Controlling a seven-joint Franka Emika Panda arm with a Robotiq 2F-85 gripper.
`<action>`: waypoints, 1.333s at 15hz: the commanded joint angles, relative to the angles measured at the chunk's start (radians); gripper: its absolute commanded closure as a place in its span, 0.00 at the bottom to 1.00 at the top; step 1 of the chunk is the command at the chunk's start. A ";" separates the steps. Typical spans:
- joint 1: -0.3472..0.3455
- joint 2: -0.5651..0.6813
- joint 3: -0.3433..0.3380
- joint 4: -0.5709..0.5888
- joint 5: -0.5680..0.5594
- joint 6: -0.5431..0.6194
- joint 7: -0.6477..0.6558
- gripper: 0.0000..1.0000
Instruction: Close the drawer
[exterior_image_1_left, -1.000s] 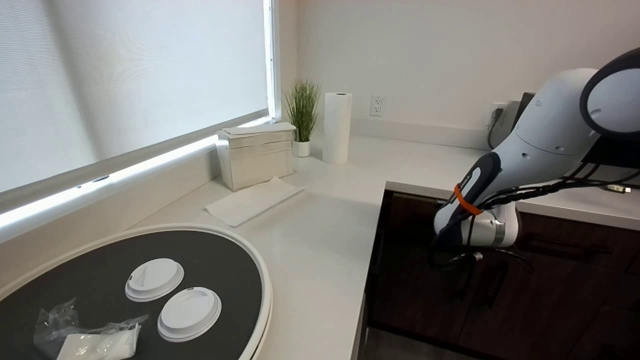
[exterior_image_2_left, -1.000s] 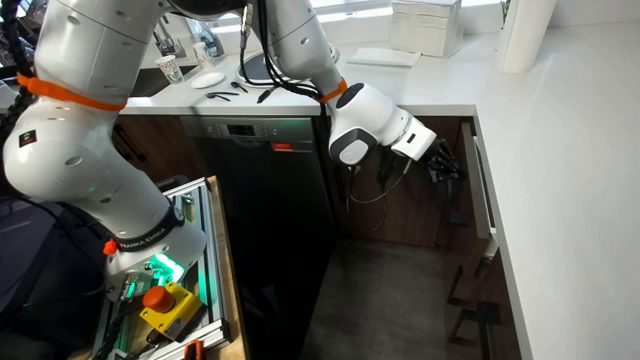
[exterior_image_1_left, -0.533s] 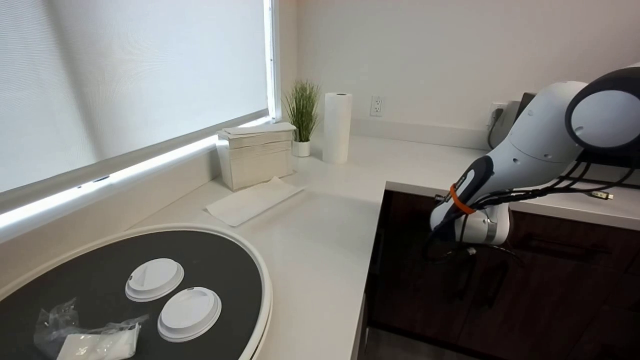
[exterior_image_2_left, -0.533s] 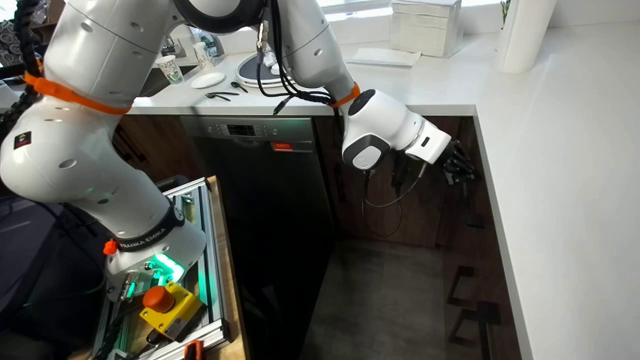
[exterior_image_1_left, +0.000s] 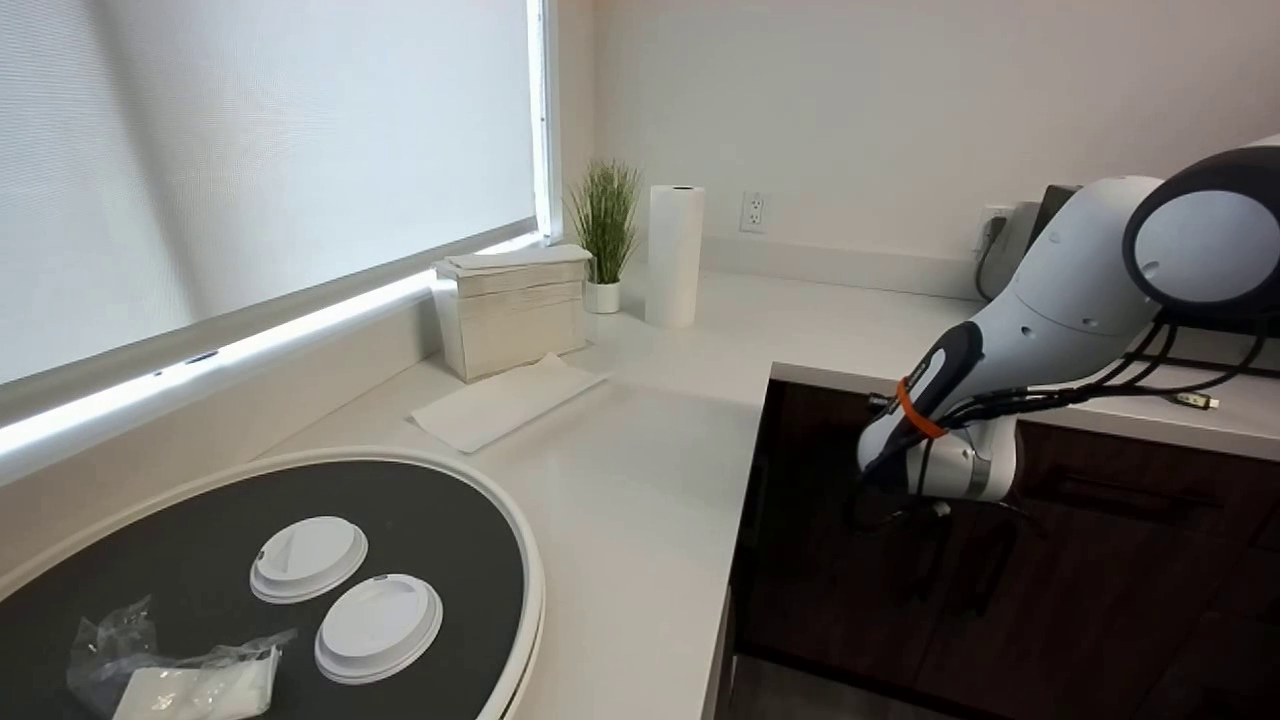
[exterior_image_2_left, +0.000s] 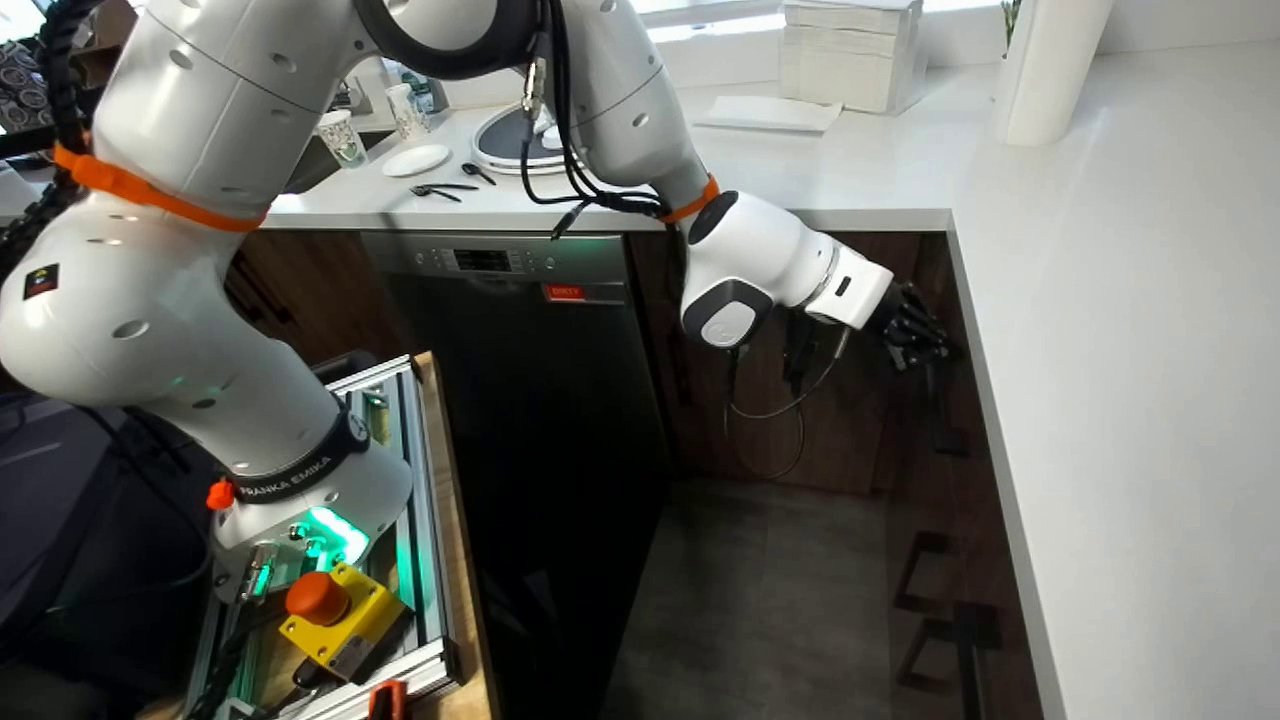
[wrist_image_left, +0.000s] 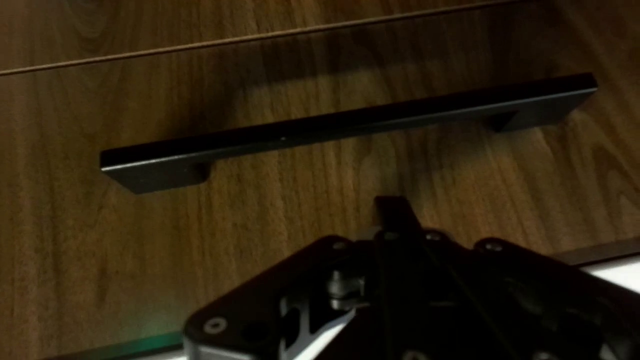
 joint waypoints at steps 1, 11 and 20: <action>0.043 -0.107 0.004 -0.105 0.077 -0.021 -0.099 1.00; 0.381 -0.623 -0.282 -0.577 0.149 -0.528 -0.299 0.46; 0.897 -0.771 -0.931 -0.580 -0.509 -1.197 -0.014 0.00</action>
